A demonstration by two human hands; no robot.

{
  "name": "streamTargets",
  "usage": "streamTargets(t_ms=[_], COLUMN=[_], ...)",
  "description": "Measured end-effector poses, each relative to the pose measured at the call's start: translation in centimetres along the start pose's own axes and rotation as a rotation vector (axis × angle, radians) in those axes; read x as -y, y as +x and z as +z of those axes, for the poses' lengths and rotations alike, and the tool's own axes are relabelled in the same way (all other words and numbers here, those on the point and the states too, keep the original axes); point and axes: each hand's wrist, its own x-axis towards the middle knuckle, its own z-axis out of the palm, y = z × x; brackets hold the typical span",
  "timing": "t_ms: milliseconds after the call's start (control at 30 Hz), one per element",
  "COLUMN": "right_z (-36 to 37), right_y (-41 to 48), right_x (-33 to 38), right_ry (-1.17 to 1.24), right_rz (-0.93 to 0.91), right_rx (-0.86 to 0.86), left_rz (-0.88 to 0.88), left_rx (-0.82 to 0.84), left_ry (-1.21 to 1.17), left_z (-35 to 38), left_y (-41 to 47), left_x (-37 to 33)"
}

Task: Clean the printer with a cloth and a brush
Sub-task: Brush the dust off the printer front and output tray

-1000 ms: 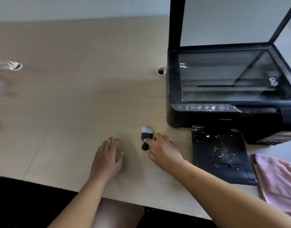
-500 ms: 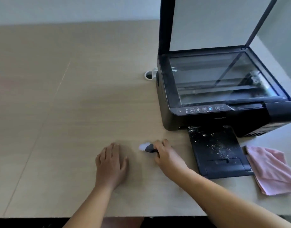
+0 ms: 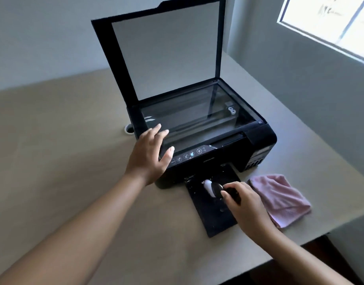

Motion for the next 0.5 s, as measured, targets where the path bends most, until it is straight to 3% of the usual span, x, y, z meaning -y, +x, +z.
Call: streamTargets(t_ms=[300,500], right_z=[-2.6,-2.0], right_y=[4.4,7.3], right_x=[-3.7,-5.6], right_ry=[-0.101,-0.148], right_rz=[-0.030,-0.083], right_rx=[-0.082,-0.003], left_rz=[-0.116,-0.164], left_rx=[0.156,0.110], left_ry=[0.202,0.254], left_z=[1.4,2.1], left_y=[2.1,1.9], left_x=[-1.0,-1.9])
